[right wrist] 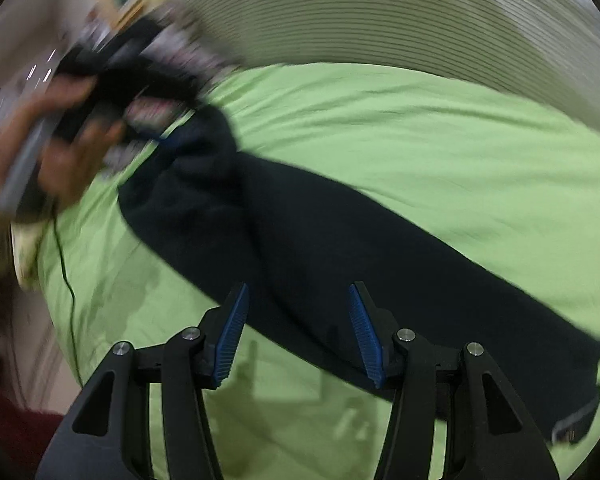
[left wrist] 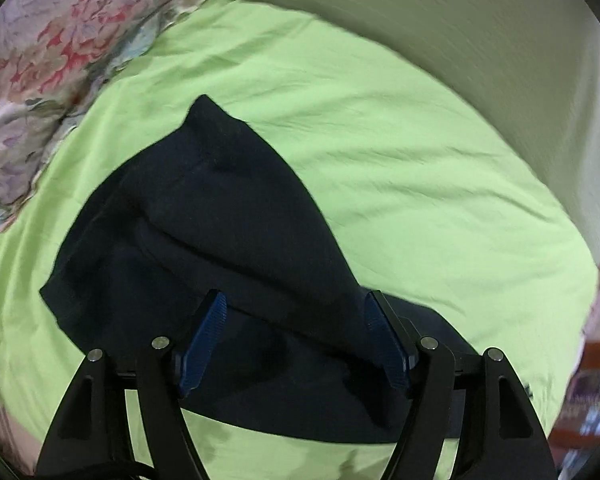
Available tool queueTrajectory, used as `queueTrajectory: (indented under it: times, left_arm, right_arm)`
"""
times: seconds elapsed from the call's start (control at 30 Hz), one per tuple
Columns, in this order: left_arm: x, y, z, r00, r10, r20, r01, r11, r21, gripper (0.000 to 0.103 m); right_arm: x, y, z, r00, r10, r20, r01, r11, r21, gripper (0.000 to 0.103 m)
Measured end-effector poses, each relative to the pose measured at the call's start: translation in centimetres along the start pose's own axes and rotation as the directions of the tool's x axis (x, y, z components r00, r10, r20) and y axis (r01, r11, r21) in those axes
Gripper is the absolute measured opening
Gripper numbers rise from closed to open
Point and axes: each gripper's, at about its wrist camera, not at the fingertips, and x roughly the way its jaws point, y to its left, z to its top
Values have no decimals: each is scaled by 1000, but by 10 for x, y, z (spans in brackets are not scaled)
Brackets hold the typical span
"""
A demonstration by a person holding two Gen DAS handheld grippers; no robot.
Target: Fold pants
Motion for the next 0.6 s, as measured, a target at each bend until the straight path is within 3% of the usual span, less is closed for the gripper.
queueTrajectory:
  times: [0.17, 0.33, 0.4, 0.43, 0.47, 0.5, 0.57, 0.6]
  left_arm:
    - [17, 2, 24, 995, 95, -33, -96, 994, -51, 72]
    - [41, -7, 31, 981, 181, -70, -183, 983, -26, 69]
    - [49, -6, 31, 979, 195, -65, -196, 981, 0, 46]
    - [51, -5, 29, 978, 198, -66, -198, 980, 9, 22]
    - [52, -2, 28, 980, 187, -64, -187, 982, 13, 17]
    - [49, 5, 25, 986, 158, -46, -158, 987, 6, 15]
    - [41, 16, 20, 992, 122, -22, -122, 993, -2, 8]
    - [38, 21, 18, 995, 97, -18, -97, 995, -7, 7]
  right_arm:
    - [30, 31, 1, 996, -82, -40, 71, 973, -218, 53]
    - [48, 23, 0, 992, -91, -88, 67, 967, -245, 53]
    - [55, 20, 0, 991, -96, -96, 69, 966, -248, 53]
    - [57, 19, 0, 990, -99, -98, 72, 965, -251, 52]
    - [59, 19, 1, 990, -103, -100, 75, 964, -255, 48]
    - [60, 17, 1, 990, -104, -99, 75, 964, -256, 33]
    - [61, 11, 3, 988, -109, -110, 80, 967, -241, 15]
    - [60, 9, 5, 989, -102, -110, 75, 970, -229, 13]
